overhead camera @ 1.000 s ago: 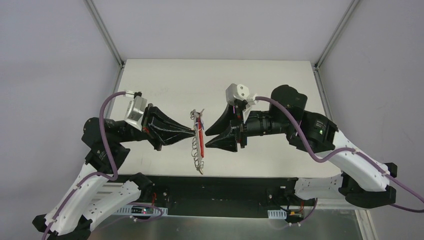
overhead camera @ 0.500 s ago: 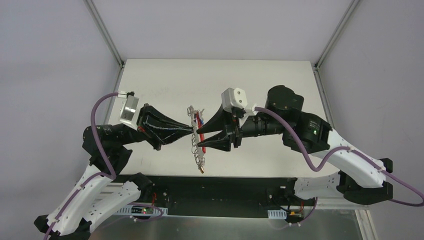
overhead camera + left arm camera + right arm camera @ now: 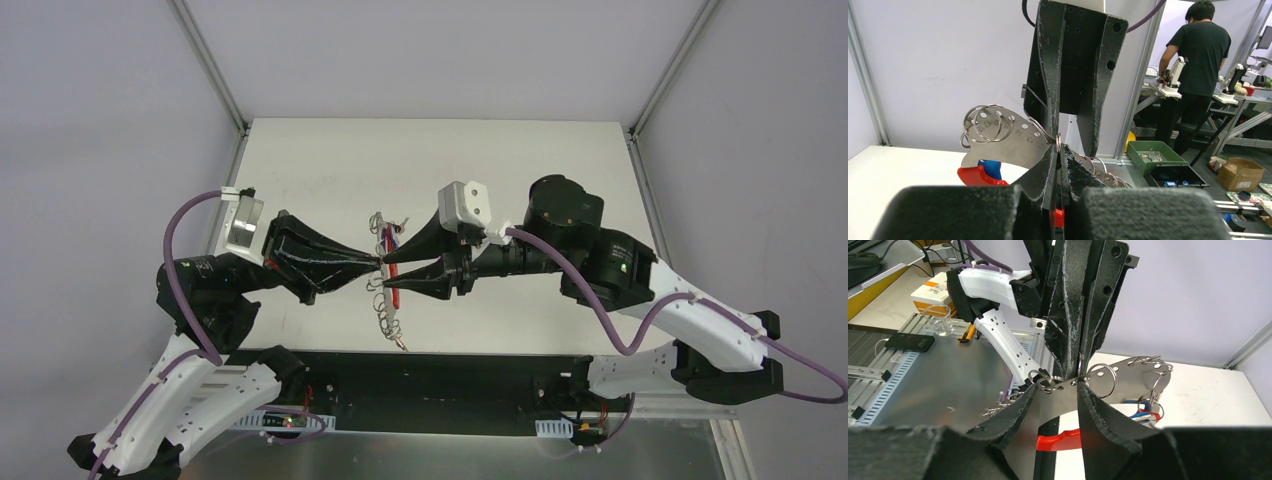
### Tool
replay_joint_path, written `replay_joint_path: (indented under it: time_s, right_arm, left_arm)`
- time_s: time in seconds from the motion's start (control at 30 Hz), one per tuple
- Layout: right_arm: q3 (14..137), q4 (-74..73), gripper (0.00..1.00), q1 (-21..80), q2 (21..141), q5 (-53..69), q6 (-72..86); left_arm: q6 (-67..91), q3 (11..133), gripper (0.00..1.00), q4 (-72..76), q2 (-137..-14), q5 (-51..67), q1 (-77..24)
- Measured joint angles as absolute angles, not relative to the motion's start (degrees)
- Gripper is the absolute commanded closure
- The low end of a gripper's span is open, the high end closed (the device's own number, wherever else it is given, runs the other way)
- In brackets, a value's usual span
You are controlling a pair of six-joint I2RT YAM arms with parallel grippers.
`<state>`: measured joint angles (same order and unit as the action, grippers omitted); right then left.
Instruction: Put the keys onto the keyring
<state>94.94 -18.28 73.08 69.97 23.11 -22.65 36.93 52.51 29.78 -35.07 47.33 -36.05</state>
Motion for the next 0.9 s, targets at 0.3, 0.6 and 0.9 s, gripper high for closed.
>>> replay_joint_path:
  time_s: [0.3, 0.6, 0.9]
  right_arm:
    - [95.59, -16.40, 0.67, 73.87, 70.13, 21.43, -23.05]
    - [96.53, -16.03, 0.72, 74.30, 71.16, 20.49, -23.22]
    - [97.10, -16.14, 0.87, 74.85, 71.68, 19.29, -23.77]
  left_arm:
    - [36.97, 52.18, 1.00, 29.78, -34.65, 47.44, -36.05]
    - [37.01, 52.12, 1.00, 29.76, -34.26, 47.46, -36.05]
    - [37.06, 52.01, 1.00, 29.76, -33.74, 47.62, -36.05]
